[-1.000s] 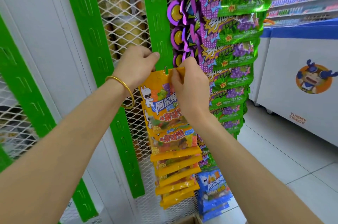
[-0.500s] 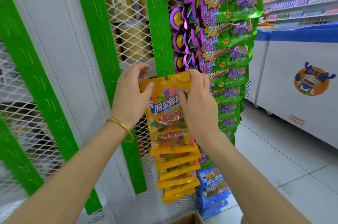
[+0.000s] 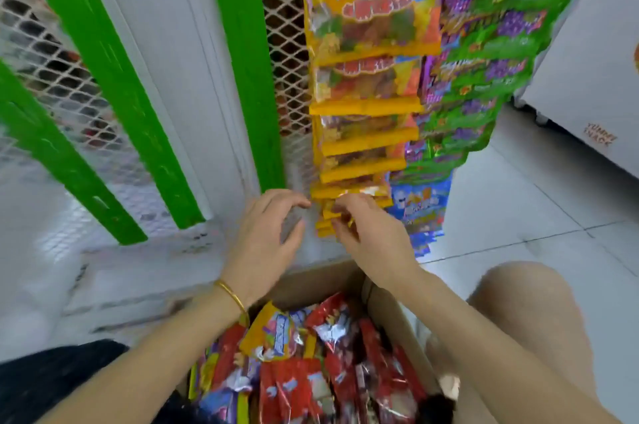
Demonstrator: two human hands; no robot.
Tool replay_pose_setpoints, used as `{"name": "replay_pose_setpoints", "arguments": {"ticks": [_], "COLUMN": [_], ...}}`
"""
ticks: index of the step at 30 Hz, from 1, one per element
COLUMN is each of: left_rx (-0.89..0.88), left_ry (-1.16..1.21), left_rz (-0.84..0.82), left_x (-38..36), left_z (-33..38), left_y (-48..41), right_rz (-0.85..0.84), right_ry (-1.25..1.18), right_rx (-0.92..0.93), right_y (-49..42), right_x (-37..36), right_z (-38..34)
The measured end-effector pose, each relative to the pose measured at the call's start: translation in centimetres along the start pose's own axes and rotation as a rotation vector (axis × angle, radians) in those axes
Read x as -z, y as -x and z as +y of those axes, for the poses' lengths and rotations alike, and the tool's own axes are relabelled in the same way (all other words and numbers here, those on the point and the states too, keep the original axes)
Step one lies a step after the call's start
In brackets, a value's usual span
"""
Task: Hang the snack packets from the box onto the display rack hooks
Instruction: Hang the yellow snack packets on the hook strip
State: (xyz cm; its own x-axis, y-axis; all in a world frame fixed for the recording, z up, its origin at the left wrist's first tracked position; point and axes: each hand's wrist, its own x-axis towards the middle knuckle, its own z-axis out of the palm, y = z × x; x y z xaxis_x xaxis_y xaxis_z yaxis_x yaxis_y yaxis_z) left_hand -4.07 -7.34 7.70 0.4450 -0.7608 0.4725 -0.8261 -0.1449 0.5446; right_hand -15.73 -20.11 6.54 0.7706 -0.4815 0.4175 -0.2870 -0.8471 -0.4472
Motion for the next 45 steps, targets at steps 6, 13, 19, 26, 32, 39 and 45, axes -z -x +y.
{"name": "replay_pose_setpoints", "arguments": {"ticks": [6, 13, 19, 26, 32, 39, 45], "left_rx": [0.375, 0.531, 0.588, 0.625, 0.675, 0.493, 0.386], "left_ry": [-0.092, -0.036, -0.055, -0.065, -0.054, -0.010, 0.159], "left_rz": [-0.353, -0.314, -0.319, -0.293, -0.511, -0.477, -0.370], "left_x": [-3.2, -2.0, -1.0, -0.7, -2.3, -4.3, -2.3], "left_z": [-7.4, -10.1, -11.6, -12.5, -11.8, -7.4, -2.6], "left_y": [5.8, 6.7, 8.5, 8.5, 8.4, 5.6, 1.6], "right_rz": [-0.803, -0.985, -1.066, -0.951, -0.767, -0.558, -0.476], "right_ry": [-0.046, -0.244, -0.202, -0.392, -0.688, -0.787, -0.773], "right_rx": [-0.214, -0.358, -0.396, -0.492, -0.489, -0.465, -0.338], "right_y": [5.0, 7.8, 8.0, 6.2, 4.0, 3.2, 2.7], "right_x": [-11.3, -20.8, -26.8, -27.9, -21.2, -12.0, -4.5], "right_z": [5.0, 4.9, 4.7, 5.5, 5.3, 4.9, 3.5]}}
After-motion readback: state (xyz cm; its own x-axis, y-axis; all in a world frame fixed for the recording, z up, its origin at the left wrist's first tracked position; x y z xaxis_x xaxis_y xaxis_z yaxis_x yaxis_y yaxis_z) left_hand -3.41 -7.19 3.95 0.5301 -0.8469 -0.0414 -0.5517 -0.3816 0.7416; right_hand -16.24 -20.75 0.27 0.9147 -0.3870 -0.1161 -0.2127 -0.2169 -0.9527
